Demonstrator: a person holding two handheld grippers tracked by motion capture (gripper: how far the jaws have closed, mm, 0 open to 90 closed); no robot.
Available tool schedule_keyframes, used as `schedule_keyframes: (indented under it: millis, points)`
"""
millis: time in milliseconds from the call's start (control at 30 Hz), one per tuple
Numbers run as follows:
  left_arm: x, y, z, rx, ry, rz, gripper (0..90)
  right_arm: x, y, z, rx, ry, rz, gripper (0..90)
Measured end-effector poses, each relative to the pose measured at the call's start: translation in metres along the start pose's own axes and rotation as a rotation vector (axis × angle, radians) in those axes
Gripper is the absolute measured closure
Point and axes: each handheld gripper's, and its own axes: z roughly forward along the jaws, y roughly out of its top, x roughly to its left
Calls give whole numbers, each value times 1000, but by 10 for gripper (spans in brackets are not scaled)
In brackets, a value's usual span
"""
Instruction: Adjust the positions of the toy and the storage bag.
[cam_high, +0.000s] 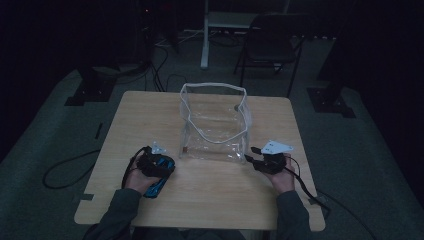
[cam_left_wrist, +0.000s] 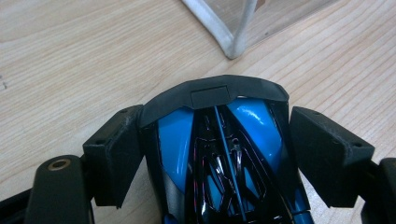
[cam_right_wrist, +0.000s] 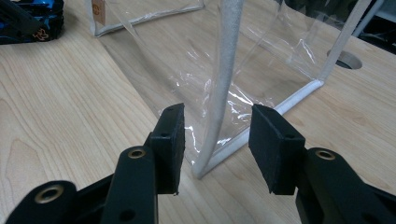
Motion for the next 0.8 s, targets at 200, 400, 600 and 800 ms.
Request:
schedule_keyframes:
  millis: [200,400,600,800]
  points:
    - [-9,1,-5,-49,-38,93,228,-1,-1,-1,2,-6,2,556]
    - [-22,8,-11,-130,-138,196,232,-1,-1,0,4,-5,3,557]
    - [-37,21,-4,-153,-195,284,234,0,-2,1,8,-4,3,557]
    - [-65,49,5,-177,-296,432,236,-1,-2,1,9,-6,-1,557]
